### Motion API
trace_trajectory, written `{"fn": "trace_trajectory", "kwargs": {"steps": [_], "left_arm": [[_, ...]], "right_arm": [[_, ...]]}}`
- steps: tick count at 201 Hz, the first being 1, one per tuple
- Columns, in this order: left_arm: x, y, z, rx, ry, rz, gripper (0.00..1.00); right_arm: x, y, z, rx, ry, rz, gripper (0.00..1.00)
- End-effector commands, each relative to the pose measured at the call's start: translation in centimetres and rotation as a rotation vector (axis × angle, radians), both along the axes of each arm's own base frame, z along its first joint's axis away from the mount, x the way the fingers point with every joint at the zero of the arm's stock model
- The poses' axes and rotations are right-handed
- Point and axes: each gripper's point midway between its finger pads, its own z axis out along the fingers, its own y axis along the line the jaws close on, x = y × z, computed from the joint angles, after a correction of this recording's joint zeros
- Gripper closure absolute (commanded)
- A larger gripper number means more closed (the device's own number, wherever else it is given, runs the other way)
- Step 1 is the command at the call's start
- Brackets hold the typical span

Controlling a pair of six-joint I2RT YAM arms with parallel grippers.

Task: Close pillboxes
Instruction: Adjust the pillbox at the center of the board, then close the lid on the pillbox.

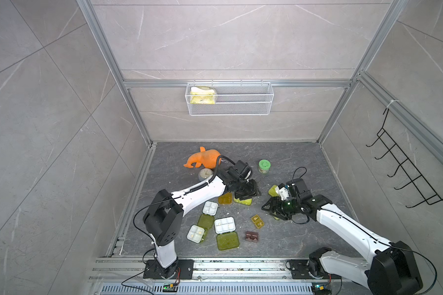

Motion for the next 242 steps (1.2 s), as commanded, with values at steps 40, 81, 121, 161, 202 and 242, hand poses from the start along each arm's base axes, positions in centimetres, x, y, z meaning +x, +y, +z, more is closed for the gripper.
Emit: {"fn": "trace_trajectory", "kwargs": {"steps": [40,81,121,161,202,242], "left_arm": [[-1.8,8.0,3.1,-0.004,-0.048,0.072,0.45],[-5.1,14.3,2.1,-0.019,-0.036,0.172,0.42],[-8.5,17.7,0.4,-0.037,-0.006,0.235,0.41],[-9.6,18.6,0.3,-0.067,-0.018,0.257,0.39],[-10.1,20.9,-1.4,0.06,-0.001,0.311,0.39],[-10.9,23.3,-1.9,0.073,0.0,0.421,0.36]], "right_arm": [[-0.8,6.5,1.9,-0.078,-0.045,0.079,0.41],[-3.1,12.2,1.2,-0.118,-0.049,0.17,0.41],[-6.3,15.5,0.3,-0.144,-0.056,0.191,0.4],[-8.5,16.9,-0.7,-0.179,-0.042,0.24,0.4],[-9.9,19.0,-1.3,-0.167,-0.008,0.332,0.4],[-10.1,20.7,-1.5,-0.179,-0.024,0.39,0.41]]}}
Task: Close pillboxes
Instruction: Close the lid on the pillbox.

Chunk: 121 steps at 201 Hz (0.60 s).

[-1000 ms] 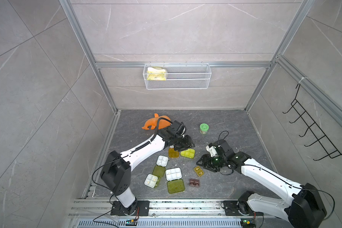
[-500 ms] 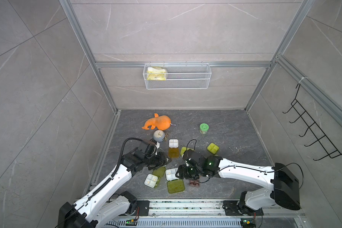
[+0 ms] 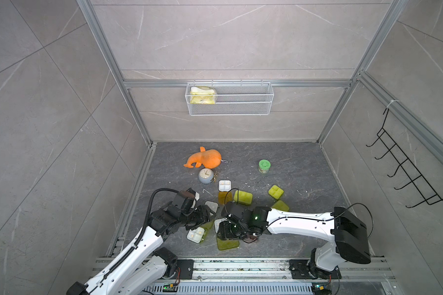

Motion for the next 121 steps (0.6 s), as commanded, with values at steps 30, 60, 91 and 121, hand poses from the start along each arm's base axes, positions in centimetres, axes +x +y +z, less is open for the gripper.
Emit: {"fn": "trace_trajectory", "kwargs": {"steps": [30,60,91,121], "left_arm": [[-1.3,3.8,-2.1,0.081,0.128,0.159,0.35],[-1.6,5.0,-3.3,0.088,0.195,0.221,0.32],[-1.4,5.8,-4.0,0.044,0.247,0.267,0.28],[-0.4,6.5,-3.9,-0.022,0.241,0.308,0.21]], "right_arm": [[-0.2,1.9,0.2,0.024,0.002,0.043,0.41],[-0.6,2.3,0.2,0.014,0.012,0.068,0.42],[-0.8,1.8,-0.2,0.021,0.006,0.031,0.42],[-1.4,1.7,-0.7,0.01,0.008,0.022,0.42]]}}
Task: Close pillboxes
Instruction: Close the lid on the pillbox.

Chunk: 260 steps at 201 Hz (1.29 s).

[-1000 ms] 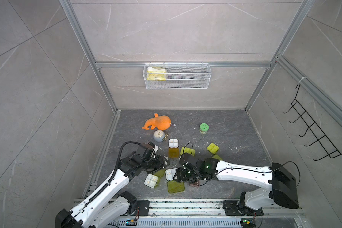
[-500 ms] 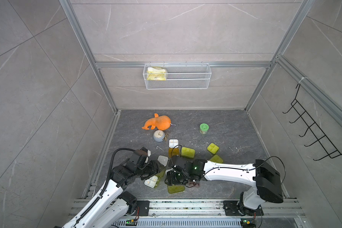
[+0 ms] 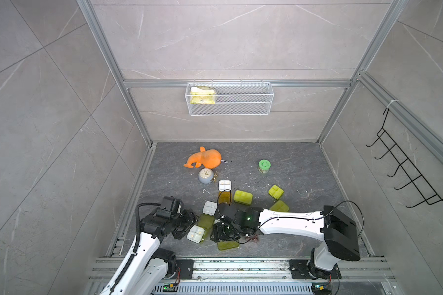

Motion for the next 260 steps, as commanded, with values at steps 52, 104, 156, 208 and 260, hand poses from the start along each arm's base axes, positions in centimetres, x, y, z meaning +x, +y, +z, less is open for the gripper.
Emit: {"fn": "trace_trajectory", "kwargs": {"steps": [52,104,156,208,260], "left_arm": [[0.2,1.0,-1.0,-0.011,0.085,0.051,0.18],[0.6,2.2,-2.2,0.035,0.138,0.115,0.16],[1.4,1.2,-5.1,-0.069,0.168,0.212,0.15],[3.0,1.9,-4.5,-0.035,0.103,0.221,0.15],[2.6,2.6,-5.2,0.005,0.117,0.21,0.15]], "right_arm": [[-0.8,0.6,0.5,-0.004,-0.026,-0.014,0.42],[-0.9,0.7,0.7,-0.017,-0.026,0.002,0.42],[-0.7,0.8,1.0,-0.019,-0.035,0.001,0.41],[-0.8,0.6,0.9,-0.031,-0.041,0.034,0.41],[-0.7,1.6,0.5,-0.034,-0.029,0.051,0.41]]}}
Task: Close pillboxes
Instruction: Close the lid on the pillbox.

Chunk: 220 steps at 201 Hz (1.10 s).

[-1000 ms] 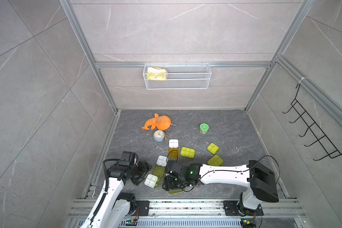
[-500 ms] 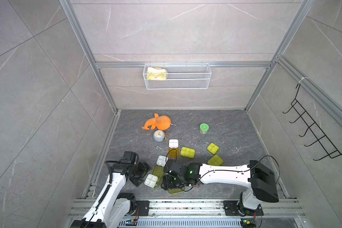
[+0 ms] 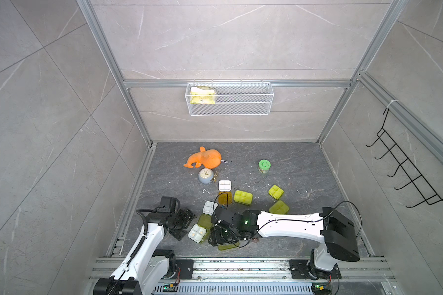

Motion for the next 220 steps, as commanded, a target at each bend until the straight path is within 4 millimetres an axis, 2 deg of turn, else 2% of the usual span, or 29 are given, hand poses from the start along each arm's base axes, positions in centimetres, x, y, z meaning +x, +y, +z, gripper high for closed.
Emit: {"fn": "trace_trajectory", "kwargs": {"steps": [1,25,70,119,220], "left_arm": [[0.5,0.4,0.2,0.024,-0.019,-0.007,0.15],[0.8,0.5,0.1,0.03,-0.023,-0.03,0.14],[1.6,-0.8,-0.6,-0.065,-0.044,-0.055,0.14],[1.9,-1.2,-0.2,-0.091,-0.08,-0.069,0.14],[0.5,-1.9,-1.3,-0.153,-0.053,-0.053,0.14]], "right_arm": [[0.2,0.6,0.0,-0.016,-0.005,0.027,0.41],[0.3,1.2,-0.2,-0.017,0.002,0.035,0.41],[0.6,1.8,-0.1,-0.023,0.014,0.033,0.41],[1.0,2.3,-0.1,-0.014,0.013,0.028,0.41],[1.3,4.9,0.1,0.006,0.005,0.108,0.41]]}}
